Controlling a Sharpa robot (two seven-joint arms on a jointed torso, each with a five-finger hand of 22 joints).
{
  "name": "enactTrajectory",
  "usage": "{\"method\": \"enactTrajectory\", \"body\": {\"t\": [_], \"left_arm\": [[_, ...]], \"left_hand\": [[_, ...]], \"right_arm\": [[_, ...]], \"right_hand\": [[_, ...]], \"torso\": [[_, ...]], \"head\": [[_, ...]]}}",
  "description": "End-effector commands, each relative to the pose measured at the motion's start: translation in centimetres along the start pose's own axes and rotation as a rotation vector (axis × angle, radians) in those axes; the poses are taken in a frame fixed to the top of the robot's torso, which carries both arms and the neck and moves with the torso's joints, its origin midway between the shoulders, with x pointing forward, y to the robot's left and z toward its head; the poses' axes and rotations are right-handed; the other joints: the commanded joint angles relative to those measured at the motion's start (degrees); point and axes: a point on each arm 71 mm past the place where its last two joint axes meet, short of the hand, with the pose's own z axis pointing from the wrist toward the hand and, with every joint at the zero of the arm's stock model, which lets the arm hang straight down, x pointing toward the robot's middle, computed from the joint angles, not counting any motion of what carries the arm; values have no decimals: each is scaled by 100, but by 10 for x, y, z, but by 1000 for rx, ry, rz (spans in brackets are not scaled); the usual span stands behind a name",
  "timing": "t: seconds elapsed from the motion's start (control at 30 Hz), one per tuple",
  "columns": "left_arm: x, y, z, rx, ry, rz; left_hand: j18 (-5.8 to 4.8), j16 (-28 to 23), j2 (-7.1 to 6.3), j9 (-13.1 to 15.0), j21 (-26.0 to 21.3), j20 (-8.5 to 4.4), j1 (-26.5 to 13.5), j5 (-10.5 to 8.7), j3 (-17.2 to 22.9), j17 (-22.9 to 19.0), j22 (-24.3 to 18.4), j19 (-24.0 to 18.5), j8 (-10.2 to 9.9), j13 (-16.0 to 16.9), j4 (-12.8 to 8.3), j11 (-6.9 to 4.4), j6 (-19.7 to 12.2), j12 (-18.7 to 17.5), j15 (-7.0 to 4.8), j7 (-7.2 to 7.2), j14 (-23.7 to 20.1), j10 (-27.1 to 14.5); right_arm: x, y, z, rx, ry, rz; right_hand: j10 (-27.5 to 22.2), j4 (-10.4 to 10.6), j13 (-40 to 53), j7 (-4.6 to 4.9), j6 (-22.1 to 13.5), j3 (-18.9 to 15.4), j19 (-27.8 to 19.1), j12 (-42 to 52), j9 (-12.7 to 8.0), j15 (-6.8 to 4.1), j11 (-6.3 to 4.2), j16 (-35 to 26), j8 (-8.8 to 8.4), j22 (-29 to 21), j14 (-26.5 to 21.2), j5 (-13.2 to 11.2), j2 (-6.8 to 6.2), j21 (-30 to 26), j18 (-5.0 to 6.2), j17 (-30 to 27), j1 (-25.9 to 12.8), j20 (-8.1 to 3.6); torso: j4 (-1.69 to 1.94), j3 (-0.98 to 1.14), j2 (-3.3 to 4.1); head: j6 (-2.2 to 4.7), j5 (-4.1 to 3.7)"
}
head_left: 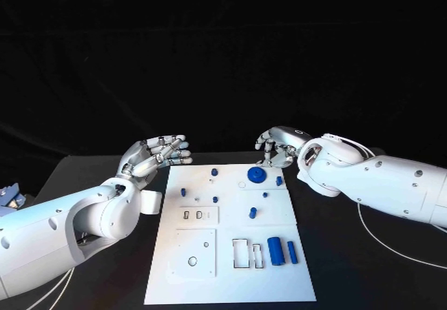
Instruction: Assemble the parts on the task board
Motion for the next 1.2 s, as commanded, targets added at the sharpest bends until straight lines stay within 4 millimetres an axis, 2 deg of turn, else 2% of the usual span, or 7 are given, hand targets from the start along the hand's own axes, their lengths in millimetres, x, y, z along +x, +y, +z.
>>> {"method": "enactTrajectory", "body": {"t": [0.03,0.33,0.53,0.73,0.93,1.07,1.2], "left_arm": [[2,-1,1,6,13,-14],[3,0,1,6,16,-16],[3,0,2,6,18,-18],[3,0,2,6,17,-18],[2,0,1,6,15,-16],[2,0,1,6,15,-16],[1,0,1,6,13,-14]], "left_hand": [[52,-33,-37,-9,30,8,-10,-37,12,5,9,27,-25,-7,-16,1,-35,-35,-1,146,-44,-39],[52,-38,-35,-9,35,8,-10,-37,18,12,11,24,-26,-6,-28,-1,-32,-32,-1,143,-45,-39],[52,-38,-35,-9,35,8,-10,-37,18,12,11,24,-26,-6,-28,-1,-32,-32,-1,143,-45,-39],[52,-38,-35,-9,35,8,-10,-37,18,12,11,24,-26,-6,-28,-1,-32,-32,-1,143,-45,-39],[52,-38,-35,-9,35,8,-10,-37,18,12,11,24,-26,-6,-28,-1,-32,-32,-1,143,-45,-39],[52,-45,-34,-10,43,7,-10,-37,26,20,13,20,-29,-5,-41,-1,-31,-31,-1,143,-47,-41],[52,-45,-34,-10,43,7,-10,-37,26,20,13,20,-29,-5,-41,-1,-31,-31,-1,143,-47,-41]], "right_arm": [[4,-8,-1,53,76,7],[10,-15,-1,74,89,-6],[17,-14,2,74,99,-11],[26,-10,5,62,98,-21],[36,-7,6,55,116,-22],[41,-6,7,56,127,-24],[43,-7,7,59,135,-25]], "right_hand": [[-137,104,370,-5,-58,-126,71,481,32,-43,-13,109,67,89,188,43,20,52,-48,189,114,3],[-381,396,988,20,-198,-346,161,1315,55,-18,12,370,160,258,277,98,53,136,-79,701,326,25],[-127,527,1607,36,-256,-452,200,1950,65,2,29,503,207,333,330,115,74,178,-93,992,412,43],[122,673,2218,57,-305,-572,278,2564,76,31,54,685,271,470,412,192,85,271,-122,1436,509,67],[266,731,2478,59,-300,-606,312,2815,83,39,58,737,310,529,436,204,108,312,-134,1565,555,77],[337,753,2593,57,-286,-611,327,2924,85,40,57,755,328,553,444,213,121,330,-139,1612,574,80],[364,774,2649,53,-265,-610,331,2983,87,39,55,763,347,563,446,245,132,336,-141,1628,590,81]], "torso": [[-7,-1,-2],[-9,-4,13],[1,-13,9],[1,-15,12],[14,-3,16],[18,-7,20],[4,-5,13]], "head": [[11,-46],[14,-115],[-5,-146],[-31,-146],[-57,-136],[-80,-119],[-93,-108]]}}
